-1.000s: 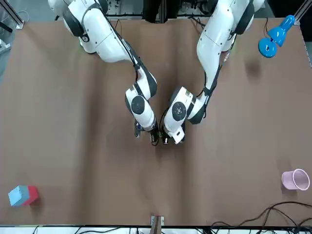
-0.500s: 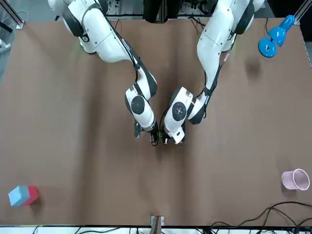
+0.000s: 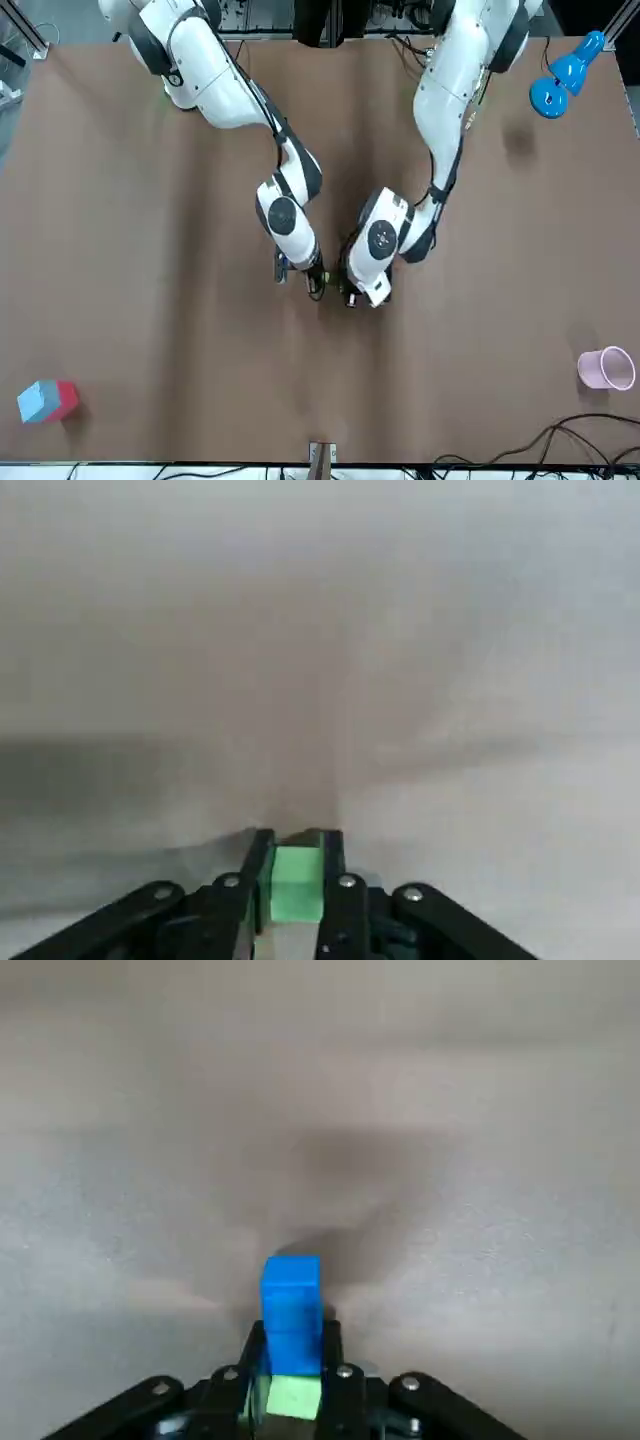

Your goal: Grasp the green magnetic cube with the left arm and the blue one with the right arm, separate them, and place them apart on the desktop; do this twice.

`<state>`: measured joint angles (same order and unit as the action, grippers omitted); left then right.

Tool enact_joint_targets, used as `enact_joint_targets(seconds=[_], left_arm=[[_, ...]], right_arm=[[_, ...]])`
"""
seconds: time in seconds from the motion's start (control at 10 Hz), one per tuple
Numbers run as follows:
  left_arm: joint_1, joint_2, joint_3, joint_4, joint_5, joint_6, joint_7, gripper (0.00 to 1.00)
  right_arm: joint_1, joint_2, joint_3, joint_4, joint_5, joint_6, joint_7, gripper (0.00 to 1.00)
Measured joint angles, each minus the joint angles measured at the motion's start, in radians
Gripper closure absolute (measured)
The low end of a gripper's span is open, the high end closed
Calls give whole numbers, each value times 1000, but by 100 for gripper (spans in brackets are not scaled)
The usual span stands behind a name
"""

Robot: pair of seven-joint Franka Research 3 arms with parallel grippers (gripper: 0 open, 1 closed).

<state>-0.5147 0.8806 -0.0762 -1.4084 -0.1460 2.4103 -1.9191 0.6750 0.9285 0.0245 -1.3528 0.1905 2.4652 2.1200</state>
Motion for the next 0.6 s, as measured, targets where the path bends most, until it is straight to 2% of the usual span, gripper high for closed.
enact_joint_targets(seconds=[0.3,0.5,0.6], left_arm=[[118,-36,4,5,0,-5,103,77],[153,-41,5,18,0,7,150,77],[156,-40,5,18,0,26,160,75]], right_arm=[[2,0,0,1,0,-1,0,77],[8,0,0,4,0,-1,0,74],[10,-1,0,7,0,-1,-1,63]])
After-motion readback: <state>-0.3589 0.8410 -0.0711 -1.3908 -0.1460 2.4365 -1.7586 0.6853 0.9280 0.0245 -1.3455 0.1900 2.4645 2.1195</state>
